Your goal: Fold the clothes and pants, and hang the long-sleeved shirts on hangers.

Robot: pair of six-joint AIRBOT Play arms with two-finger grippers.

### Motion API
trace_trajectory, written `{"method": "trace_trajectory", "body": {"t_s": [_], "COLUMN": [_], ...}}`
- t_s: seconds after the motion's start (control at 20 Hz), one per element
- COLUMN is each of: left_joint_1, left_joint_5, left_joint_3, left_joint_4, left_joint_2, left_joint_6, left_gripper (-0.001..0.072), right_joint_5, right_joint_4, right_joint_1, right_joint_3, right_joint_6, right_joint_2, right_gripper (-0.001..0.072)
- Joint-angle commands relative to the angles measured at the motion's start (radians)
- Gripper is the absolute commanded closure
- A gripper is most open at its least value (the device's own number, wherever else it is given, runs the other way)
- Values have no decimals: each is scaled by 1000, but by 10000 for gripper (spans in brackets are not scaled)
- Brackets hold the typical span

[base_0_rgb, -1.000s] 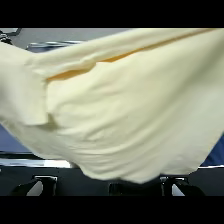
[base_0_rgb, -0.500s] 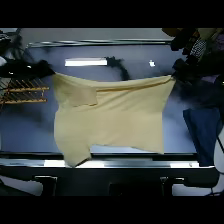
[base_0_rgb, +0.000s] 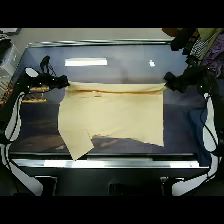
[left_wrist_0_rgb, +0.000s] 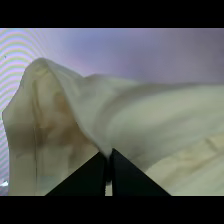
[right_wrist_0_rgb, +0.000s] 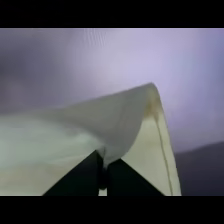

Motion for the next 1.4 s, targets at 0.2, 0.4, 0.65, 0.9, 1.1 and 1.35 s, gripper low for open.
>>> {"method": "trace_trajectory", "body": {"t_s": [0.2,0.4,0.65,0.9,1.1,1.35], "left_joint_1": [63,68,103,104,86,87], "left_joint_5": [-316,-388,-466,-478,-469,-467], "left_joint_3": [2,2,2,2,2,2], "left_joint_4": [3,97,130,125,128,129], "left_joint_2": [-4,-4,-2,-1,-16,-21], "left_joint_6": [-27,-125,-146,-142,-142,-142], "left_gripper": [695,696,695,695,694,313], "right_joint_5": [-368,-410,-415,-411,-425,-444], "right_joint_4": [-24,-35,-106,-122,-121,-172], "right_joint_1": [-1,0,-2,2,34,50], "right_joint_3": [-1,-2,-2,-2,-2,-3], "right_joint_6": [-2,13,40,43,40,42], "right_joint_2": [-13,-31,-40,-45,-90,-118], "right_gripper": [685,685,685,685,684,587]}}
